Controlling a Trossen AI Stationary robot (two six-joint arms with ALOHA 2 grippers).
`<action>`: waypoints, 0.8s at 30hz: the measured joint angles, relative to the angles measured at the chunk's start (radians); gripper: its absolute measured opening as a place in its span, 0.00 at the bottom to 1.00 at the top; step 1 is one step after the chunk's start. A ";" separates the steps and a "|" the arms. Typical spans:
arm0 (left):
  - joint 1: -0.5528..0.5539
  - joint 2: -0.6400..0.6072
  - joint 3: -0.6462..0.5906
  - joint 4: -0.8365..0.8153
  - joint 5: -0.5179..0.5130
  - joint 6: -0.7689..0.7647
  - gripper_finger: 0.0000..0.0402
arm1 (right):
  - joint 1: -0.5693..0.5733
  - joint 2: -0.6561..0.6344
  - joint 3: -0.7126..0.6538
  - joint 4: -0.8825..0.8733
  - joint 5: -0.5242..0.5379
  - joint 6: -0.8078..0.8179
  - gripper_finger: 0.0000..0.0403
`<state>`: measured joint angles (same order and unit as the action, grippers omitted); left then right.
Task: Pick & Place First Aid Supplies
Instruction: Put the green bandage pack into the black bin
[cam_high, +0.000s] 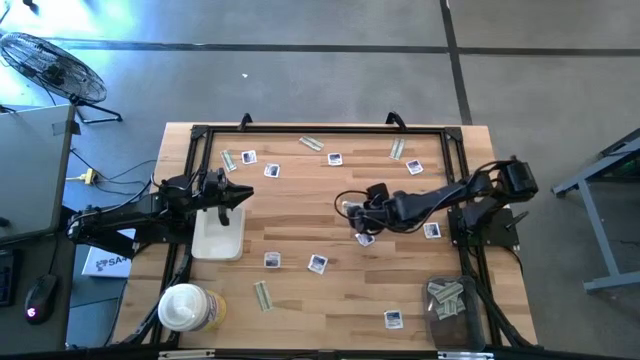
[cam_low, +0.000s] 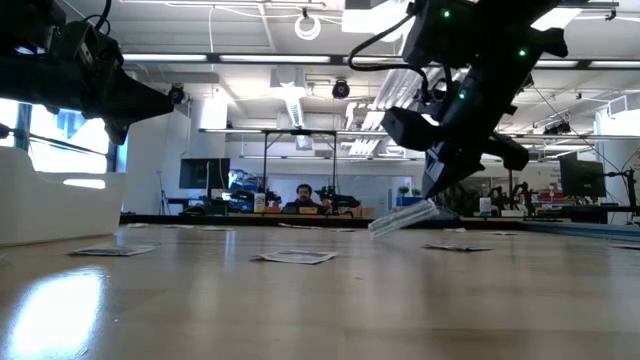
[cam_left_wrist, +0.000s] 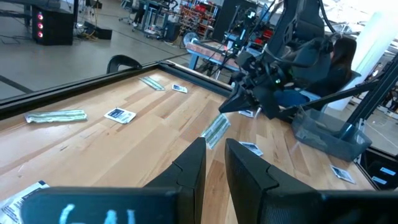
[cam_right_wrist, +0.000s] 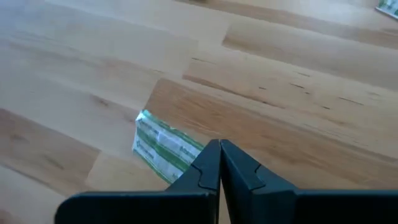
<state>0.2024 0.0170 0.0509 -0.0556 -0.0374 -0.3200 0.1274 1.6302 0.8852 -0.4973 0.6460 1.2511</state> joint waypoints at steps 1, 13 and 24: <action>0.000 0.000 0.000 0.000 0.000 0.000 0.15 | 0.002 0.000 0.000 -0.007 -0.011 -0.002 0.00; 0.000 0.000 0.000 0.000 0.000 0.000 0.15 | -0.015 0.106 0.000 -0.088 -0.058 0.085 0.02; 0.000 0.000 0.000 0.000 0.000 0.000 0.15 | -0.036 0.116 0.000 -0.089 -0.063 0.125 0.20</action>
<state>0.2028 0.0170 0.0505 -0.0559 -0.0375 -0.3202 0.0909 1.7466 0.8852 -0.5866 0.5834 1.3757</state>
